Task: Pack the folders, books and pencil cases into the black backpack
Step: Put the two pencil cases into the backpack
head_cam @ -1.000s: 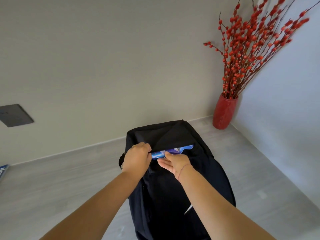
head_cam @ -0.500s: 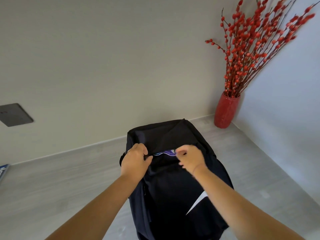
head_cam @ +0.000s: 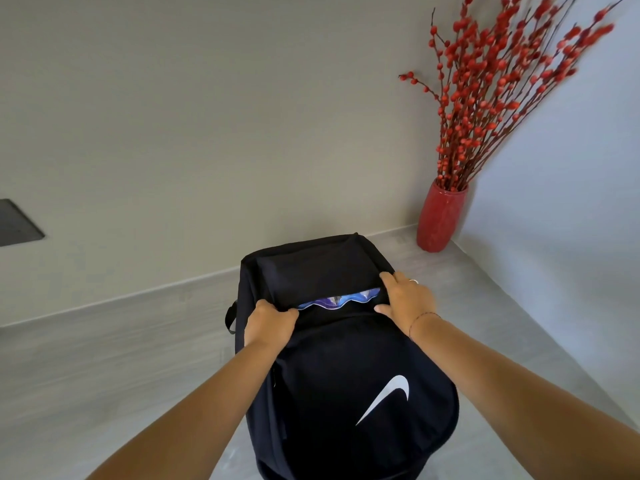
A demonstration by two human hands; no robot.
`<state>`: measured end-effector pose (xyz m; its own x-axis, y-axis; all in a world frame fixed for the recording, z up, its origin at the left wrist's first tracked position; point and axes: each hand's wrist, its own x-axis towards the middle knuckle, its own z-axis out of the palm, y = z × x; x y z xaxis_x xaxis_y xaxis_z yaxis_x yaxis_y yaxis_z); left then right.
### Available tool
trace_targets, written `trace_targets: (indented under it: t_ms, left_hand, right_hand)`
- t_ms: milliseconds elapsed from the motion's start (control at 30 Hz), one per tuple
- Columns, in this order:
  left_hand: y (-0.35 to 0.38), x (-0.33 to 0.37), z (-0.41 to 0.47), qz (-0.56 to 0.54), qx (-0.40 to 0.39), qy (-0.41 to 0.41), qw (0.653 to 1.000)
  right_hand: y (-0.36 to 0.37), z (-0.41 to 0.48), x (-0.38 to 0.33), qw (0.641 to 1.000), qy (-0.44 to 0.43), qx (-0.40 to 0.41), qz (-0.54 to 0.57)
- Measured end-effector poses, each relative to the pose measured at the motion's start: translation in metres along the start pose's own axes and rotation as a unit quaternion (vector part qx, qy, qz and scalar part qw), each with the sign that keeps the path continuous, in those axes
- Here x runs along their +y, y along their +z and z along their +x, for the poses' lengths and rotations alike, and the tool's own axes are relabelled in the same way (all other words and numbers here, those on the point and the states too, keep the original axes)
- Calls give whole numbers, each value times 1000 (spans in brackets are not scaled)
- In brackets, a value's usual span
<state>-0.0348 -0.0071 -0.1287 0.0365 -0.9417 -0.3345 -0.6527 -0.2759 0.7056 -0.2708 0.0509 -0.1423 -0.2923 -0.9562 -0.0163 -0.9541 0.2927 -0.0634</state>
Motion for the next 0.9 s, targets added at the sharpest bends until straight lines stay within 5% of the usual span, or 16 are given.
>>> trace_targets:
  t_ms: [100,167,267,333,500,633,900]
  left_hand:
    - [-3,-1,-6,-5,5,28,1000]
    - [-3,-9,-13,79,97,168,978]
    - [1,-23,-17,297,222,447,814]
    - [3,-27,-17,385,213,484,757]
    - [-1,-23,-20,425,172,383,802]
    - [-9,-27,-22,290,117,415,854]
    - [-12,-17,-29,199,165,465,847]
  right_hand:
    - [-1,3,12,1000,-7,-25,9]
    - [1,1,19,999,-37,-16,23]
    - [6,-4,24,994,-102,24,27]
    - [9,-6,24,991,-127,29,8]
    - [10,-2,23,992,-117,33,-38]
    - [4,1,27,993,-118,-9,-20]
    - [9,-4,23,983,-151,-106,-10]
